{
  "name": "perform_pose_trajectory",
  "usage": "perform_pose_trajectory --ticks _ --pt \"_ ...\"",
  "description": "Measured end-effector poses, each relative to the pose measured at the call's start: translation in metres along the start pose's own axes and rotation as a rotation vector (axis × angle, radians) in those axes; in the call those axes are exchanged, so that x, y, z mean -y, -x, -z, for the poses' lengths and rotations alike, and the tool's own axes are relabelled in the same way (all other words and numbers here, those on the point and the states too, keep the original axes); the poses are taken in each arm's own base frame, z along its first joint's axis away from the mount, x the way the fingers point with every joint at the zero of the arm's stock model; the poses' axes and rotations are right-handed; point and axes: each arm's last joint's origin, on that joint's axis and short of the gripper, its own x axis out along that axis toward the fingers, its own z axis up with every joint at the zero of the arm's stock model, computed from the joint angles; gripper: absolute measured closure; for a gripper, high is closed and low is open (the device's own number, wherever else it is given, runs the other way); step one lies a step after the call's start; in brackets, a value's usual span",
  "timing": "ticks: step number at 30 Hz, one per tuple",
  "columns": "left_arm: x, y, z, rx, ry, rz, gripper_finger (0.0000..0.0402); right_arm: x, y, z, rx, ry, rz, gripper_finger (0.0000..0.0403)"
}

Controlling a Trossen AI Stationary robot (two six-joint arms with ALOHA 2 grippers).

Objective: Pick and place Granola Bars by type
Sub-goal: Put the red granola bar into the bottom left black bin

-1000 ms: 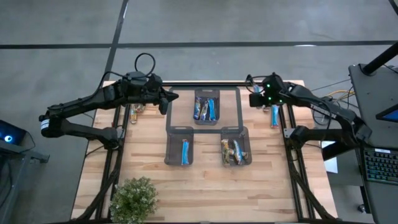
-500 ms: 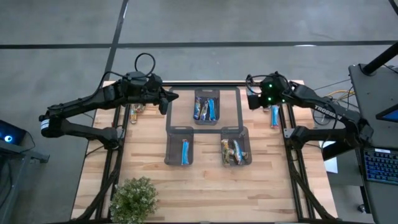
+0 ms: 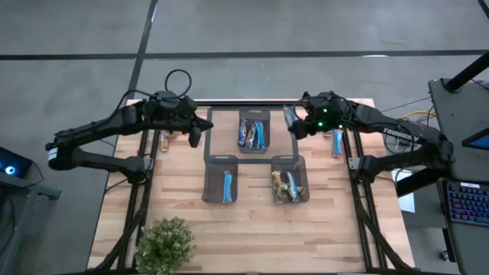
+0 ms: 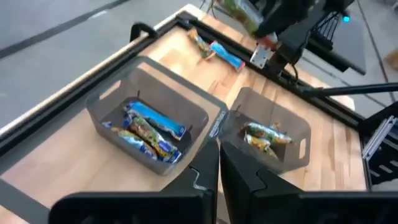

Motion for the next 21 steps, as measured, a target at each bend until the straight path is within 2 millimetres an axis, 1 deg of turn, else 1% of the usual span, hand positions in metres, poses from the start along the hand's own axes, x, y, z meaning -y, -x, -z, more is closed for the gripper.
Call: perform_pose_trajectory --ticks 5,12,16,21 --pt "0.006 0.019 0.0 0.051 -0.012 0.04 0.0402 -0.023 -0.013 -0.002 -0.018 0.031 -0.046 0.0345" --pt "0.015 0.041 0.005 0.111 -0.011 0.075 0.0402 -0.057 -0.039 -0.004 -0.022 0.07 -0.028 0.0346" --pt "0.016 0.046 0.014 0.114 -0.001 0.069 0.0402 -0.077 -0.057 -0.002 -0.047 0.095 -0.055 0.0346" --pt "0.016 0.049 0.022 0.114 0.005 0.069 0.0402 -0.101 -0.077 0.006 -0.078 0.087 -0.091 0.0347"
